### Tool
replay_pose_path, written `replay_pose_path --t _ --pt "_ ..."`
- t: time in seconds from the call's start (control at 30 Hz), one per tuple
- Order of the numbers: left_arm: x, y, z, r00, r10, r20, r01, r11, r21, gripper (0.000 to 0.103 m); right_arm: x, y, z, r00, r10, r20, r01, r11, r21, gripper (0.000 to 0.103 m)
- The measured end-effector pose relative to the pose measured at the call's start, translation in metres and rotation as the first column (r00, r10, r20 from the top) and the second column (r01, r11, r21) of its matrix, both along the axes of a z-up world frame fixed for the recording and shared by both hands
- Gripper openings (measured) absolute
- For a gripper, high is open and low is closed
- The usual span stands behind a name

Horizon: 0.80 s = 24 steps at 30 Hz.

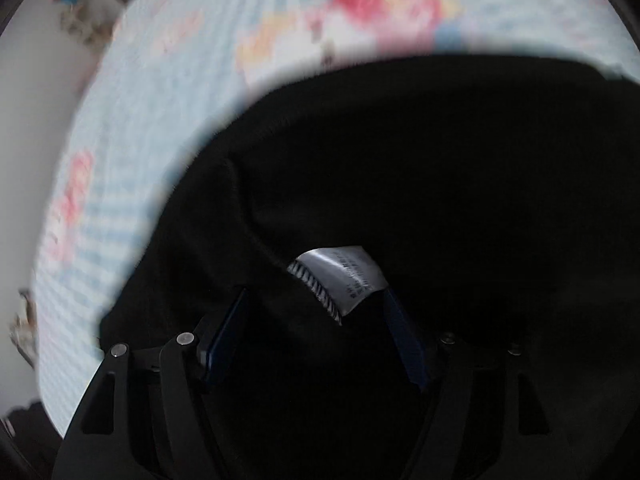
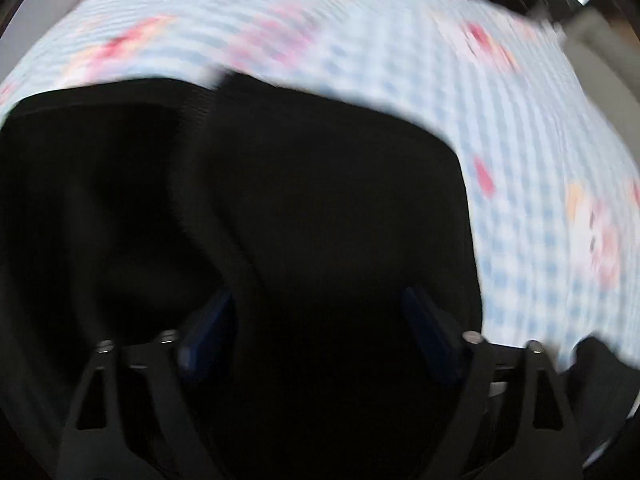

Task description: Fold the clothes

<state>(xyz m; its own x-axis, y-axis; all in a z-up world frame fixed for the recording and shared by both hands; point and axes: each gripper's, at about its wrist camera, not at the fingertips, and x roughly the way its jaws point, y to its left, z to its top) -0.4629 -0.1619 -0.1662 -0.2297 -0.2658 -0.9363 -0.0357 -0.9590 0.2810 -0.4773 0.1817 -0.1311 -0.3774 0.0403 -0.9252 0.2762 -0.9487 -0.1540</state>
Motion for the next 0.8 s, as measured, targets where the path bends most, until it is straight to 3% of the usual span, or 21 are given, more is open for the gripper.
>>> replay_pose_path --t 0.03,0.1,0.13,0.17,0.27,0.37,0.4,0.5,0.53,0.57,0.6,0.63,0.73,0.8 --pt "-0.001 0.008 0.001 0.999 -0.027 -0.026 0.026 0.999 -0.03 0.033 -0.001 0.002 -0.003 1.0 -0.002 0.003 0.002 1.0 -0.011 0.081" --pt "-0.003 0.022 0.01 0.993 -0.076 -0.09 0.067 0.993 -0.102 0.015 -0.002 0.002 0.006 0.999 0.012 -0.04 -0.012 1.0 -0.008 0.046" --pt "-0.005 0.023 0.02 0.988 -0.084 -0.126 0.069 0.99 -0.119 0.013 -0.003 0.001 0.011 0.998 0.018 -0.062 -0.019 1.0 -0.006 0.03" --pt "-0.009 0.02 0.029 0.986 -0.08 -0.149 0.063 0.991 -0.115 0.012 -0.003 0.001 0.016 0.996 0.025 -0.083 -0.025 1.0 -0.004 0.025" --pt "-0.023 0.006 0.067 0.961 -0.064 -0.27 0.025 0.989 -0.145 0.007 -0.005 0.017 0.053 0.978 -0.016 -0.206 0.007 0.999 -0.044 0.023" --pt "-0.038 -0.003 0.081 0.96 -0.038 -0.278 0.017 0.997 -0.076 0.008 -0.006 0.034 0.087 0.935 -0.097 -0.342 0.074 0.994 -0.081 0.026" --pt "-0.047 0.0 0.066 0.974 -0.065 -0.216 0.042 0.993 -0.111 0.012 -0.01 0.035 0.08 0.947 -0.097 -0.306 0.077 0.994 -0.077 0.029" --pt "-0.05 0.008 0.028 0.993 -0.12 -0.024 0.115 0.982 -0.152 0.017 -0.027 0.033 0.039 0.996 -0.053 -0.074 0.047 0.996 -0.079 0.036" --pt "-0.041 0.011 0.037 0.988 -0.142 -0.058 0.133 0.981 -0.142 0.021 -0.026 0.035 0.037 0.997 -0.048 -0.052 0.042 0.994 -0.097 0.036" --pt "-0.031 0.013 0.048 0.981 -0.164 -0.104 0.15 0.98 -0.129 0.027 -0.019 0.039 0.048 0.994 -0.054 -0.092 0.041 0.99 -0.131 0.04" --pt "-0.022 0.015 0.06 0.971 -0.185 -0.15 0.168 0.979 -0.118 0.044 -0.011 0.044 0.059 0.99 -0.061 -0.13 0.039 0.985 -0.166 0.041" --pt "-0.015 0.018 0.074 0.96 -0.197 -0.198 0.183 0.979 -0.089 0.053 -0.003 0.049 0.072 0.984 -0.071 -0.164 0.036 0.978 -0.205 0.041" --pt "0.018 0.052 0.108 0.939 -0.21 -0.271 0.227 0.973 0.031 0.052 0.024 0.062 0.118 0.966 -0.096 -0.239 0.012 0.944 -0.33 0.048" --pt "0.026 0.063 0.115 0.931 -0.238 -0.276 0.263 0.963 0.055 0.052 0.047 0.063 0.143 0.963 -0.067 -0.262 -0.039 0.924 -0.38 0.054"
